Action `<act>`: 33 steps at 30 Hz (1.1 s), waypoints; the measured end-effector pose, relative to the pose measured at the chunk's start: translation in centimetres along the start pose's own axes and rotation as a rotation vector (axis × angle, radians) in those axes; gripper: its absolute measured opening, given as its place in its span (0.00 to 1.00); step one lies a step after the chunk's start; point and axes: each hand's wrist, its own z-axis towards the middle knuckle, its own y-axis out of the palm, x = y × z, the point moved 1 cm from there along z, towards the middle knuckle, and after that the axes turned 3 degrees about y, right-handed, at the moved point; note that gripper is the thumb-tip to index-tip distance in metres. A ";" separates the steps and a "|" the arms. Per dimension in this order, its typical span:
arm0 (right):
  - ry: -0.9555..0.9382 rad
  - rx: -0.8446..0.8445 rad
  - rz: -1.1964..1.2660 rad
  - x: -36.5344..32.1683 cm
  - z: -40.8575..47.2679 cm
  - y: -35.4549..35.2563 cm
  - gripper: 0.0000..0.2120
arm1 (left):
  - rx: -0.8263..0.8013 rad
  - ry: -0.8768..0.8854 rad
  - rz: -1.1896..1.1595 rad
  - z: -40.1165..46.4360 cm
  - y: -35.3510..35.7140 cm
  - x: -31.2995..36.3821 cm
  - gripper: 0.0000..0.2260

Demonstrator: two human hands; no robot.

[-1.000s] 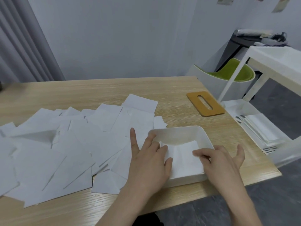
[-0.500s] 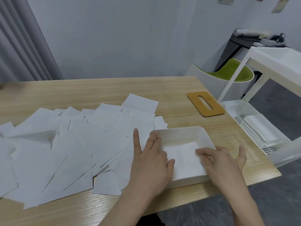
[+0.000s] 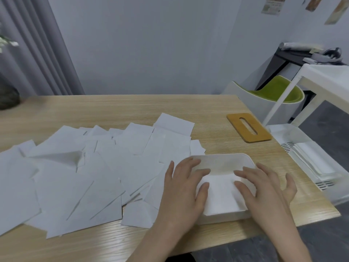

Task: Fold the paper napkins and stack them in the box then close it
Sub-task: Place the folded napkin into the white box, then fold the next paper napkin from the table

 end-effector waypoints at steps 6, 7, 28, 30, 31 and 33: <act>-0.100 0.053 0.118 -3.2 -0.2 0.5 0.09 | 0.100 -0.158 -0.079 -1.4 -2.8 -2.6 0.13; -0.117 0.053 0.132 -3.8 -0.2 0.7 0.09 | 0.101 -0.182 -0.077 -1.6 -3.4 -3.2 0.13; -0.231 -0.118 0.073 -10.1 -0.4 3.8 0.18 | -0.067 -0.449 0.089 -0.4 -3.6 -9.9 0.14; -0.225 -0.122 0.090 -10.1 -0.3 3.9 0.18 | -0.065 -0.452 0.090 0.2 -3.2 -9.9 0.14; -0.225 -0.124 0.096 -10.0 -0.3 3.9 0.18 | -0.072 -0.455 0.094 0.6 -2.9 -9.9 0.13; -0.231 -0.124 0.093 -9.9 -0.3 4.0 0.18 | -0.100 -0.466 0.114 1.2 -2.5 -9.8 0.11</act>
